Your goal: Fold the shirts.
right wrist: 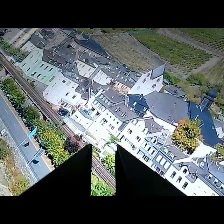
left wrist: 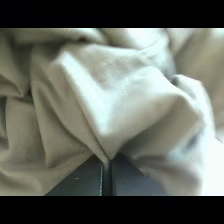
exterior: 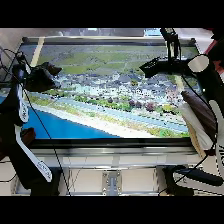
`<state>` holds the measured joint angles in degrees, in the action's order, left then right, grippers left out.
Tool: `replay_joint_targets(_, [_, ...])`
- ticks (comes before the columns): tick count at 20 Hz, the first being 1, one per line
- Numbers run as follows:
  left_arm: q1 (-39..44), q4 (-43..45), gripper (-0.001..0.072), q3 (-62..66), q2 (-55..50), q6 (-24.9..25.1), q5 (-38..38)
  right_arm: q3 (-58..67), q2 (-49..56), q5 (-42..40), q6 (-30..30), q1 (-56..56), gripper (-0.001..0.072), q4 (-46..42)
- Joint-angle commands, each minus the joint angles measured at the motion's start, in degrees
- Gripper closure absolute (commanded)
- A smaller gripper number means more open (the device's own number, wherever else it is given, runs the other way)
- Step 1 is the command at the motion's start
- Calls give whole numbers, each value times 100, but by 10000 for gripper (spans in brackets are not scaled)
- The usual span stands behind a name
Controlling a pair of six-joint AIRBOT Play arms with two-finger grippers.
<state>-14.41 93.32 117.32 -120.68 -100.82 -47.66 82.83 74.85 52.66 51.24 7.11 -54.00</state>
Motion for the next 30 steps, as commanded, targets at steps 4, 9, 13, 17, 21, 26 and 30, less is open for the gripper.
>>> replay_joint_targets(4, [833,-3123,696,79,973,1969,-944,7,-4,-59,-15,4,510,0])
replay_joint_targets(9, [2605,-3161,696,76,1272,2026,-2164,7,-4,-317,-15,0,510,-173])
replay_joint_targets(13, [4258,-3154,696,-208,1270,2033,-2664,7,-4,-308,-11,0,510,-1196])
replay_joint_targets(17, [5668,-3134,696,-330,1091,2028,-2568,2,-4,-291,-4,0,511,-2428])
replay_joint_targets(21, [6297,-2341,684,-240,973,2011,-1821,2,2,-111,485,-28,510,-3292])
replay_joint_targets(26, [5982,2914,174,345,1478,925,-1812,-133,4,828,750,-560,510,-3464])
replay_joint_targets(30, [4861,3189,213,-101,1930,396,-2197,-905,4,1377,942,-1274,510,-2953])
